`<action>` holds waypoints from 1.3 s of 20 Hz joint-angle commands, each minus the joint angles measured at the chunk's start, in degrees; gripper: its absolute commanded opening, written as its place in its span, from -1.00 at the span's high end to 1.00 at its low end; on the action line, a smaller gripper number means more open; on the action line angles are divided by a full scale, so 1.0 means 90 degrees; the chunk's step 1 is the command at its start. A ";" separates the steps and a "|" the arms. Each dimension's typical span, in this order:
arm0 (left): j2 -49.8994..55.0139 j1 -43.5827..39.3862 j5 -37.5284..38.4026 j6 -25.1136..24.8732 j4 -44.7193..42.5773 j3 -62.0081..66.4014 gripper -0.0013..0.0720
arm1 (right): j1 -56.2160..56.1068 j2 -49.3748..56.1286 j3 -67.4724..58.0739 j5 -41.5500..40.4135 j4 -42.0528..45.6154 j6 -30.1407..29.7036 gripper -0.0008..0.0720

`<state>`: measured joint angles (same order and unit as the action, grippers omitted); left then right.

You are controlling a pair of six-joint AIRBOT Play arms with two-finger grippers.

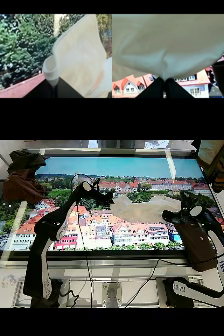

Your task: Fold the shirts.

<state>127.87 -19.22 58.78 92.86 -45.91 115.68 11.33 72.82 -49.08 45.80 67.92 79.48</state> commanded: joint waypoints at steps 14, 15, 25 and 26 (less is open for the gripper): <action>-0.3179 0.0682 -0.0508 -0.4629 0.5782 0.0287 0.94 | 0.1158 -0.4556 -0.0916 0.0464 0.0080 -0.0143 0.91; -0.3616 0.0695 -0.0459 -0.4607 0.5248 0.0287 0.94 | 0.1309 -0.4918 -0.1222 0.0493 0.0080 -0.0143 0.91; -0.6666 0.0576 0.0690 -0.0930 -0.2441 0.0245 0.94 | 0.1554 -0.4923 -0.3264 0.0743 -0.2494 -0.1377 0.92; -0.6659 0.0576 0.1144 -0.0435 -0.3364 0.0146 0.94 | 0.1554 -0.4602 -0.3262 0.0787 -0.2880 -0.1566 0.92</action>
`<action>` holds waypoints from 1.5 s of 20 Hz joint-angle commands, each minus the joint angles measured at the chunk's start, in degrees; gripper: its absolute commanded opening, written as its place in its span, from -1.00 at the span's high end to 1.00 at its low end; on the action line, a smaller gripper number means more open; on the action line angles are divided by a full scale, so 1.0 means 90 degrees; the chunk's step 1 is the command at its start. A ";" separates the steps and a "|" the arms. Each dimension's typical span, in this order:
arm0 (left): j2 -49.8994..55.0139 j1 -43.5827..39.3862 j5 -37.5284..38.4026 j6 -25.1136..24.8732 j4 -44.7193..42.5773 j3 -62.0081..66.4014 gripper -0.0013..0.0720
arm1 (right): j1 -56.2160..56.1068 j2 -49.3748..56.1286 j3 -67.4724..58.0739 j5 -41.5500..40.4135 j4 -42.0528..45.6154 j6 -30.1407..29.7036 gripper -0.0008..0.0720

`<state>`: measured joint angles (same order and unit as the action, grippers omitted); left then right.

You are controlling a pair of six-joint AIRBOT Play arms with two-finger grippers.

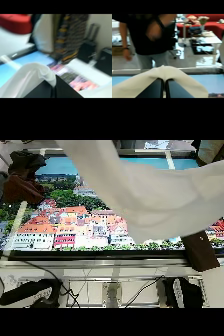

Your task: Fold the shirts.

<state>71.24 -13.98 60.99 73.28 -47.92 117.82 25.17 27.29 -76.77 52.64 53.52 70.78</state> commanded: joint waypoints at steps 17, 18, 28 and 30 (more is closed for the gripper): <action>0.2222 0.0160 -0.3757 0.3553 -0.4541 -0.2929 -0.95 | -0.2936 0.6839 -0.0189 -0.3922 -0.0913 -0.1671 -0.35; 0.2222 0.0267 -0.3553 0.3553 -0.4554 -0.2756 -0.95 | -0.2834 0.6708 -0.0187 -0.3701 -0.0765 -0.1642 -0.35; 0.2195 0.1236 0.0639 0.2786 -0.5474 -0.2463 -0.91 | -0.0376 0.5552 0.1168 0.1783 0.2798 0.0398 -0.23; 0.2159 0.1236 0.0952 0.2701 -0.5510 -0.2815 -0.91 | -0.0168 0.5302 0.2103 0.1564 0.1615 0.0075 -0.23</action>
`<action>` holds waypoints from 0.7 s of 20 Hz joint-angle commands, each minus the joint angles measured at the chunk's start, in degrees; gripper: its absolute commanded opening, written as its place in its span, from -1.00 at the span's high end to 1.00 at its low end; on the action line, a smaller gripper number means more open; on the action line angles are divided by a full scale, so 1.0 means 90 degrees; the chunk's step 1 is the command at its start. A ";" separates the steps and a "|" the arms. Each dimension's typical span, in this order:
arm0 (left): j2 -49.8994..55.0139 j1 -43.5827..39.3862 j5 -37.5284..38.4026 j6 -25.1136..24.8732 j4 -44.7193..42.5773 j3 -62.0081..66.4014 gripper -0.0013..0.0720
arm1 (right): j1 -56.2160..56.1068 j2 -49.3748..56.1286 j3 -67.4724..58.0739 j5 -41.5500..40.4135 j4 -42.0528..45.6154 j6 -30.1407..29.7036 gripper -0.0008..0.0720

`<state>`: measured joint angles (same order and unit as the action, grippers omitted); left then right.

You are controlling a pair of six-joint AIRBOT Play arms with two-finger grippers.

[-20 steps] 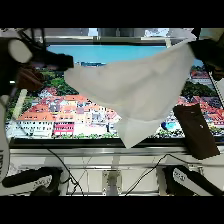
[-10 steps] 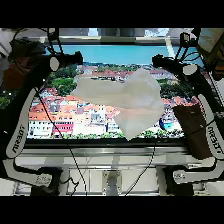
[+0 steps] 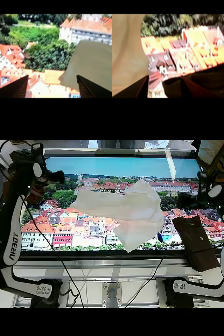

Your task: Fold the shirts.

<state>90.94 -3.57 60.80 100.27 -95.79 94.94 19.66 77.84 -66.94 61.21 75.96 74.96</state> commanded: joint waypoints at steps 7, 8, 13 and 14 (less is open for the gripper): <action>-0.0092 0.0073 0.1098 -0.0364 0.0029 -0.0721 -0.91 | 0.0160 -0.0442 0.3291 0.0053 -0.3138 -0.0979 -0.23; -0.0107 0.0073 0.1120 -0.0364 0.0044 -0.0721 -0.91 | 0.0039 -0.0442 0.3594 -0.0112 -0.3305 -0.0984 -0.23; -0.0209 0.0073 0.1234 -0.0532 0.0165 -0.0719 -0.91 | -0.0867 -0.0442 0.4486 -0.1093 -0.4539 -0.1205 -0.23; -0.0219 0.0073 0.1234 -0.0532 0.0170 -0.0719 -0.91 | -0.1086 -0.0442 0.4495 -0.1251 -0.4682 -0.1212 -0.23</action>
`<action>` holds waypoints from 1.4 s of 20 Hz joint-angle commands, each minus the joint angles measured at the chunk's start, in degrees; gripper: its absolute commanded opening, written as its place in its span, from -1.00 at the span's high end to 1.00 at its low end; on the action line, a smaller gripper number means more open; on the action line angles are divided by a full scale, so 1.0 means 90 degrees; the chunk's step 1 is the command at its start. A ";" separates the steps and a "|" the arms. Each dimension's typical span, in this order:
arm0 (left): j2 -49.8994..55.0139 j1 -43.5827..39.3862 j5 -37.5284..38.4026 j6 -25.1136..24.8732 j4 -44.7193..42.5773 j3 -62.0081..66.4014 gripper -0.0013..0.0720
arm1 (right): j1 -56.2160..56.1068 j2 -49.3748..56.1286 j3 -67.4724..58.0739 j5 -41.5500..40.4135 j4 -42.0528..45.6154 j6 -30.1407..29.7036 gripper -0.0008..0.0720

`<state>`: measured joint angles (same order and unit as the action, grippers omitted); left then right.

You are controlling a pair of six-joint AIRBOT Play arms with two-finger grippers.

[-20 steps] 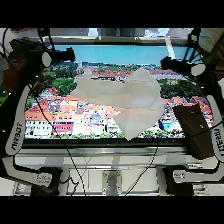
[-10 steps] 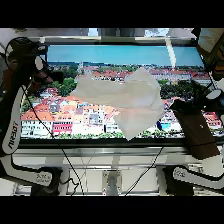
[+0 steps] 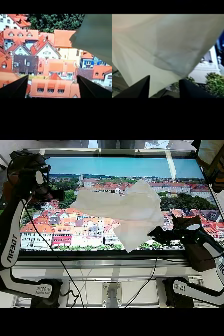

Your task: Fold the shirts.

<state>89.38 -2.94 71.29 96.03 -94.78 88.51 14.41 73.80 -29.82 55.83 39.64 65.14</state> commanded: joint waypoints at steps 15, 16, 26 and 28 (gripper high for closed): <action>0.0119 0.0129 -0.0891 -0.0355 0.1263 -0.0007 -0.91 | -0.1083 -0.3096 0.0367 -0.0753 0.0826 0.1571 0.90; 0.0172 0.0267 -0.0894 -0.0357 0.1678 -0.0007 -0.91 | -0.1083 -0.3417 0.0367 -0.0612 0.1290 0.1996 0.90; 0.0486 0.0780 0.1001 -0.1178 0.3560 -0.0095 -0.91 | -0.1083 -0.6428 -0.1263 0.1489 0.3558 0.4325 0.91; 0.0486 0.0699 0.1724 -0.1348 0.3577 -0.0304 -0.91 | -0.1083 -0.6431 -0.1477 0.2152 0.3983 0.4393 0.90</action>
<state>93.49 3.70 78.22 85.78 -64.16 87.35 4.71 18.83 -39.20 66.76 66.76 100.16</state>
